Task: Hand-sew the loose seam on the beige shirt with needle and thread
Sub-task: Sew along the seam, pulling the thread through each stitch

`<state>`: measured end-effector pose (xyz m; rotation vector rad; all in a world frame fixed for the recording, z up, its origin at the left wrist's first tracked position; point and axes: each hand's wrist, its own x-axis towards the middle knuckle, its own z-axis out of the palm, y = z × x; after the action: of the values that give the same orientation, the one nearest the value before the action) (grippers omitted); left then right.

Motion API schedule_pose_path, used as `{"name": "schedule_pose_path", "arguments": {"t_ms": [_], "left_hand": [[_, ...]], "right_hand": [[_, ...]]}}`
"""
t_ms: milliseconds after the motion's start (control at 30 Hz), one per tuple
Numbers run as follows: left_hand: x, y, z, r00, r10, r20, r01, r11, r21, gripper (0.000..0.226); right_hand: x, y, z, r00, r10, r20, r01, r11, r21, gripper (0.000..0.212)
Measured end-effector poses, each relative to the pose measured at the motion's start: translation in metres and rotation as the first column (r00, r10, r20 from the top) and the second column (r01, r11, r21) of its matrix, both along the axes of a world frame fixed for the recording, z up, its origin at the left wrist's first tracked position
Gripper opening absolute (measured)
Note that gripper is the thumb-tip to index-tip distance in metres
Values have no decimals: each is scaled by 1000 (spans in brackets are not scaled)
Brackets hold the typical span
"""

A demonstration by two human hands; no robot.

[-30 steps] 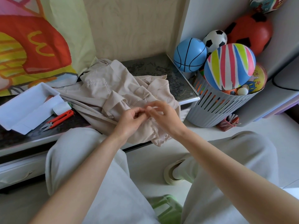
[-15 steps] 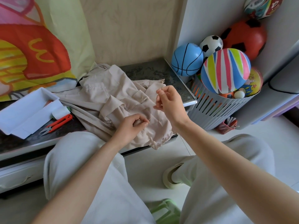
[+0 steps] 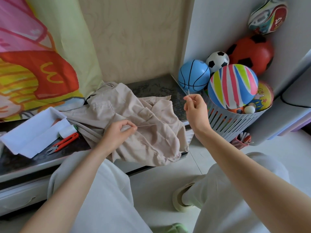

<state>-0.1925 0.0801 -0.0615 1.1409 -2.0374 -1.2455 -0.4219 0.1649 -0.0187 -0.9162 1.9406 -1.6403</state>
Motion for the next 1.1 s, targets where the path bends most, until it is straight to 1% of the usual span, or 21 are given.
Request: {"name": "schedule_pose_path", "arguments": {"t_ms": [133, 167, 267, 333, 400, 433, 467, 500, 533, 567, 600, 667, 733, 767, 800, 833, 867, 900, 933, 1033, 1100], "left_hand": [[11, -17, 13, 996, 60, 60, -54, 995, -88, 7], [13, -21, 15, 993, 69, 99, -57, 992, -115, 8], [27, -39, 12, 947, 96, 308, -36, 980, -196, 15], [32, -45, 6, 878, 81, 472, 26, 976, -217, 19], [33, -46, 6, 752, 97, 652, 98, 962, -256, 12], [32, -46, 6, 728, 103, 678, 123, 953, -276, 19], [30, -47, 7, 765, 98, 637, 124, 947, -295, 29], [28, -46, 11, 845, 83, 528, 109, 940, -322, 35], [26, -44, 16, 923, 59, 381, 100, 918, -385, 35], [21, -42, 23, 963, 15, 268, 121, 868, -482, 31], [15, -40, 29, 973, -44, 227, 173, 789, -590, 28], [-1, -41, 40, 951, -179, 250, 308, 583, -752, 37], [-18, -44, 49, 873, -261, 412, 485, 371, -792, 50], [-25, -46, 49, 809, -235, 538, 586, 257, -769, 54], [-31, -51, 47, 721, -134, 680, 693, 134, -708, 57], [-34, -58, 42, 634, -18, 773, 773, 47, -633, 58], [-35, -67, 34, 549, 77, 833, 833, 39, -552, 57], [-34, -74, 30, 504, 156, 850, 855, 53, -517, 56], [-31, -83, 26, 460, 198, 865, 870, 92, -484, 52], [-20, -92, 38, 422, 131, 897, 880, 179, -440, 25], [-9, -92, 46, 346, 41, 937, 869, 363, -337, 11]], "right_hand": [[7, -10, -4, 997, 66, 35, -66, 998, 1, 15], [10, -14, -5, 996, 85, 34, -85, 996, -2, 16], [22, -30, -3, 985, 164, 47, -164, 986, -1, 16], [28, -37, 0, 974, 213, 76, -213, 977, -9, 16], [36, -48, 6, 954, 265, 140, -262, 964, -43, 15], [40, -54, 9, 942, 290, 168, -285, 957, -54, 14], [44, -61, 13, 933, 314, 177, -309, 949, -56, 13], [47, -69, 16, 927, 337, 163, -334, 942, -45, 13], [49, -77, 20, 924, 359, 132, -360, 933, -20, 12], [51, -86, 22, 921, 379, 94, -382, 924, 14, 12], [51, -94, 24, 915, 398, 66, -401, 915, 43, 13], [52, -106, 29, 900, 432, 51, -435, 897, 74, 15], [50, -114, 35, 882, 464, 80, -470, 880, 77, 15], [50, -117, 38, 873, 477, 98, -485, 871, 80, 15], [49, -119, 41, 867, 484, 120, -495, 866, 78, 16], [48, -122, 42, 863, 486, 142, -499, 863, 78, 16], [46, -124, 42, 863, 478, 165, -495, 866, 77, 15], [44, -127, 42, 866, 463, 191, -483, 872, 77, 14], [42, -129, 42, 867, 442, 228, -468, 881, 71, 12], [35, -132, 39, 854, 377, 358, -417, 908, 37, 12], [33, -131, 35, 840, 349, 415, -396, 918, 28, 11]]}}
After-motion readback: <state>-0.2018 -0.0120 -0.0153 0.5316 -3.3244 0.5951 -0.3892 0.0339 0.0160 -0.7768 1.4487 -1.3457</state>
